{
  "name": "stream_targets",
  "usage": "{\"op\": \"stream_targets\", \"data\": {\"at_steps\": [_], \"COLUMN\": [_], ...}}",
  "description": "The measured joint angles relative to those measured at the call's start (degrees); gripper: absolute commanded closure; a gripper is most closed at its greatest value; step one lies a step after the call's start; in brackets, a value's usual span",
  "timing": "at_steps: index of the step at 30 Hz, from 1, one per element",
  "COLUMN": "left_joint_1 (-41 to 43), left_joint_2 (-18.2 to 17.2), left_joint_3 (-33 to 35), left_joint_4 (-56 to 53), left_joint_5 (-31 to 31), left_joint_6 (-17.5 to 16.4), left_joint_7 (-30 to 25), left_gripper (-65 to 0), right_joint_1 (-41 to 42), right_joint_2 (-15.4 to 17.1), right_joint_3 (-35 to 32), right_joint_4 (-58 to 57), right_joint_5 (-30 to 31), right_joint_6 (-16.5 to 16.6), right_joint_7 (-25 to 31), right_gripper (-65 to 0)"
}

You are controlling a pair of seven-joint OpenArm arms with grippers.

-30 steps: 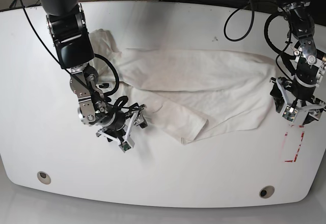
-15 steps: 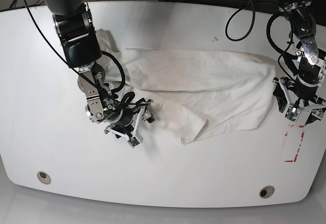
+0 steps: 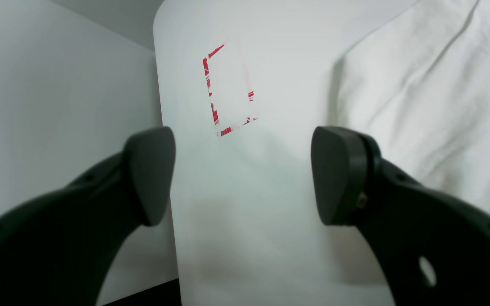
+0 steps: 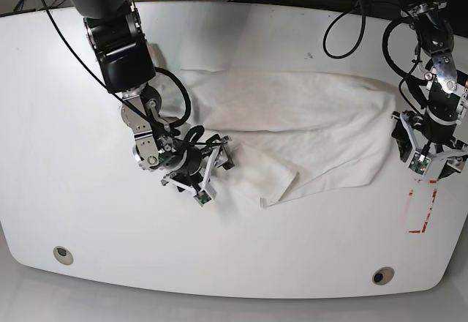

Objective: Layout the t-shirt on the table in an organized manner, then fold the t-shirt properly
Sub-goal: 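Lower the right gripper onto the shirt body and grasp fabric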

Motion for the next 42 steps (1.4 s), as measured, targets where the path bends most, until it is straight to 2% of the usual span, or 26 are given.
{"op": "stream_targets", "data": {"at_steps": [7,10,13,17,23,28,32,42], "left_joint_1": [0.00,0.00,0.00,0.00,0.00,0.00,0.00,0.00], "left_joint_2": [-0.02,0.00,-0.04,-0.02,-0.02,-0.02,-0.02,-0.02], "left_joint_3": [0.00,0.00,0.00,0.00,0.00,0.00,0.00,0.02], "left_joint_4": [0.00,0.00,0.00,0.00,0.00,0.00,0.00,-0.15], "left_joint_5": [0.02,0.00,0.02,0.02,0.02,0.02,0.02,0.02], "left_joint_6": [0.00,-0.02,-0.02,-0.02,-0.02,-0.02,-0.02,-0.17], "left_joint_7": [0.00,0.00,0.00,0.00,0.00,0.00,0.00,0.00], "left_gripper": [-46.8,-46.8,-46.8,-46.8,-46.8,-46.8,-46.8,-47.2], "right_joint_1": [-0.87,-0.92,-1.03,-1.55,-1.70,-1.70,-1.73,-2.05], "right_joint_2": [-0.28,-0.26,-0.15,-0.15,-0.15,-0.15,-0.15,0.00], "right_joint_3": [-0.02,-0.02,0.00,0.00,0.00,0.00,0.00,0.11], "right_joint_4": [-0.02,-0.02,-0.02,-0.02,-0.02,-0.02,0.24,11.45], "right_joint_5": [-0.07,-0.09,-0.11,-0.13,-0.04,-0.04,0.07,-0.28], "right_joint_6": [0.02,0.04,0.02,0.02,0.04,0.02,0.00,-0.22], "right_joint_7": [-0.04,-0.02,0.00,0.02,0.15,0.20,-0.11,-9.62], "right_gripper": [-39.4,-36.2,-28.3,-14.5,-3.1,0.0,0.0,0.0]}}
